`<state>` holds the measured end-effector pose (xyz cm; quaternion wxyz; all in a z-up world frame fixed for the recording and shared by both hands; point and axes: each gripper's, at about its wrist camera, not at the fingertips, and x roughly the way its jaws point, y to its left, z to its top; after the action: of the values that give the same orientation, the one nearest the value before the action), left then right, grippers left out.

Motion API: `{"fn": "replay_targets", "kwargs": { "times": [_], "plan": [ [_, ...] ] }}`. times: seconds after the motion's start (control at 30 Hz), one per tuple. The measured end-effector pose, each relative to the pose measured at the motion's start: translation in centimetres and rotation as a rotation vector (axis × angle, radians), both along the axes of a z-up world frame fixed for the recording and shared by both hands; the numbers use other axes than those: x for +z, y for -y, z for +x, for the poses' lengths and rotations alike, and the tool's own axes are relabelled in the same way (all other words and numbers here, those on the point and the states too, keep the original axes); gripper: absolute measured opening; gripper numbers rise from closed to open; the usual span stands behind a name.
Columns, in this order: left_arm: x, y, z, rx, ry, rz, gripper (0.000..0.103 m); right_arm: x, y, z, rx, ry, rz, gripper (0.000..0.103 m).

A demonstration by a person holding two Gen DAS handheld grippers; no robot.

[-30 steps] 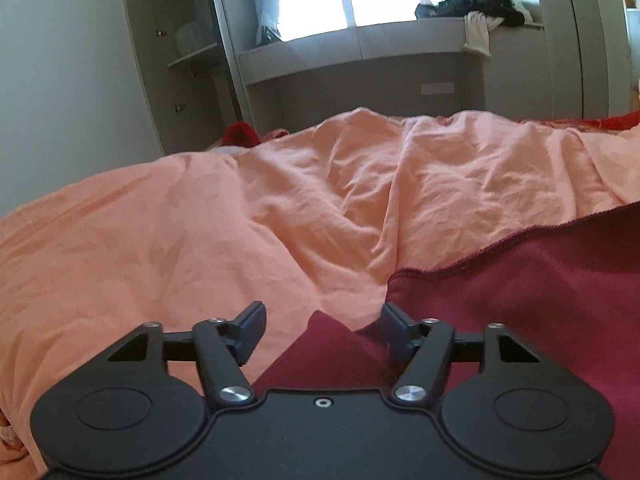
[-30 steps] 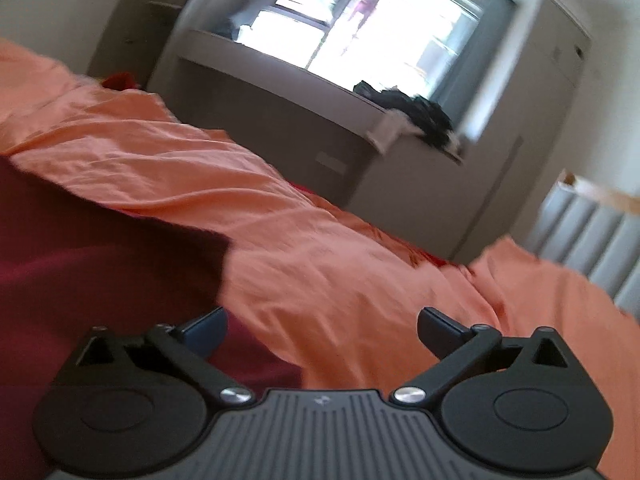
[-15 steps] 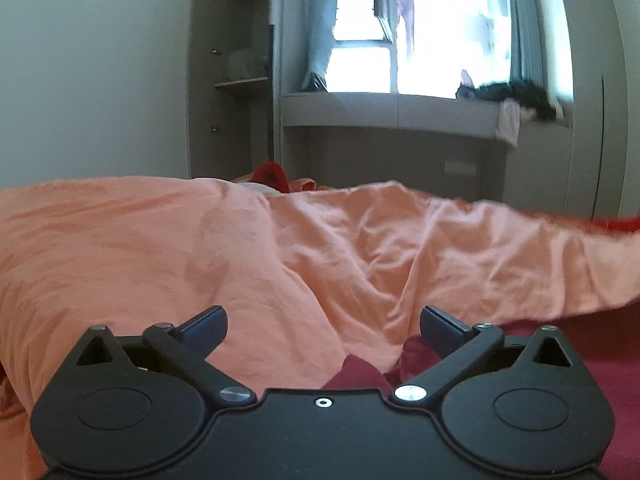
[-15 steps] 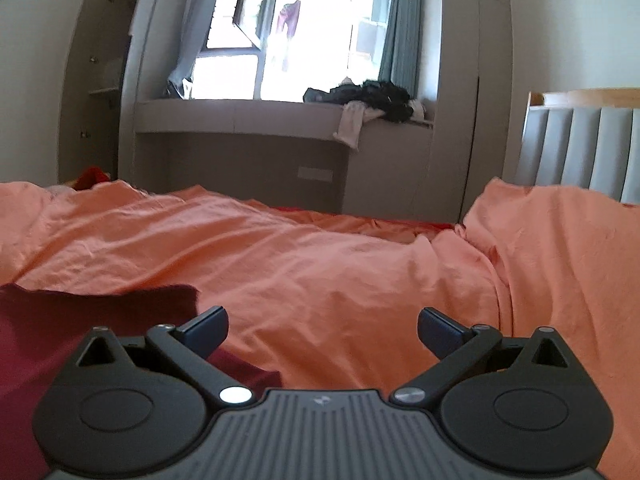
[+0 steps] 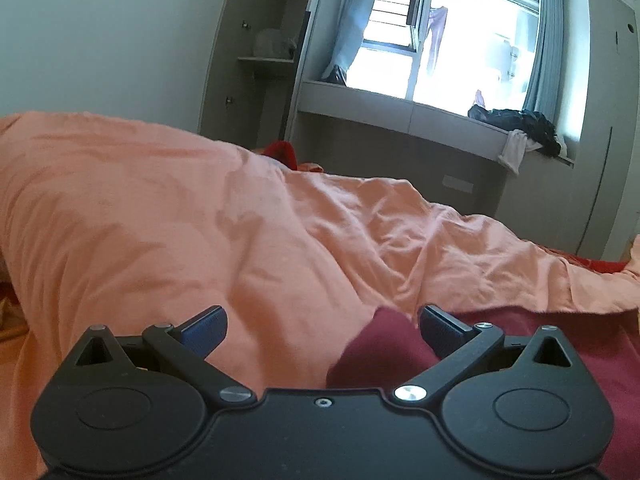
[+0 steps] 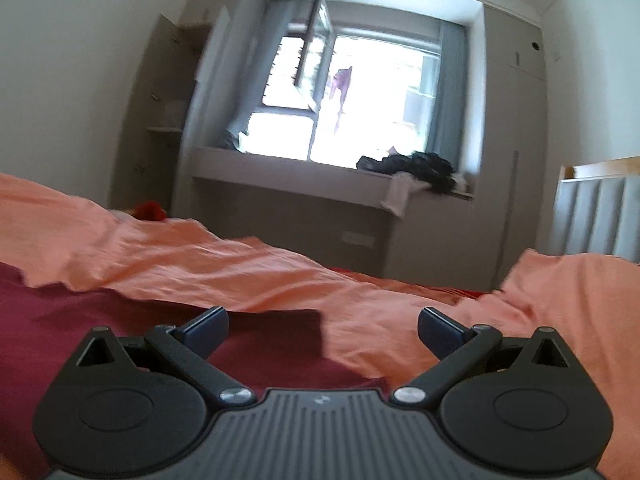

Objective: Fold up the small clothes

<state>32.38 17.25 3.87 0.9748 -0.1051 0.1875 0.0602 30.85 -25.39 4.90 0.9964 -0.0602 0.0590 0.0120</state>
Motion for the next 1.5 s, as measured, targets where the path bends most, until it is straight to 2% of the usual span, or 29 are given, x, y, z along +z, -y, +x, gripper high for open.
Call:
{"fn": "replay_targets", "kwargs": {
  "times": [0.23, 0.4, 0.53, 0.73, 0.9, 1.27, 1.33, 1.5],
  "plan": [
    [-0.8, 1.5, -2.5, -0.061, 0.001, 0.018, 0.102, -0.9, -4.8, -3.0, 0.154, 0.002, -0.019, 0.103],
    [-2.5, 3.4, -4.6, -0.083, -0.024, 0.046, 0.102, -2.2, -8.1, -3.6, 0.256, -0.054, -0.068, 0.103],
    [-3.4, 4.1, -5.6, -0.081, -0.030, 0.067, 0.102, -2.9, -9.3, -4.0, 0.259, -0.082, -0.090, 0.103],
    [-3.9, 3.7, -6.1, -0.075, -0.025, 0.046, 0.102, -3.3, -8.9, -3.8, 0.263, -0.125, -0.038, 0.103],
    [-4.1, 3.5, -6.0, -0.075, -0.032, 0.022, 0.103, -3.7, -8.5, -3.6, 0.261, -0.137, -0.013, 0.103],
    [-4.2, 3.7, -6.1, -0.067, -0.022, 0.020, 0.103, -4.2, -8.2, -3.9, 0.257, -0.127, -0.009, 0.103],
    [-4.1, 3.7, -6.5, -0.071, -0.004, -0.003, 0.103, -4.2, -8.3, -3.8, 0.257, -0.128, -0.008, 0.103],
    [-4.7, 4.3, -8.4, -0.116, 0.076, -0.151, 0.102, -4.2, -8.4, -3.8, 0.256, -0.126, -0.007, 0.103]
  ]
}}
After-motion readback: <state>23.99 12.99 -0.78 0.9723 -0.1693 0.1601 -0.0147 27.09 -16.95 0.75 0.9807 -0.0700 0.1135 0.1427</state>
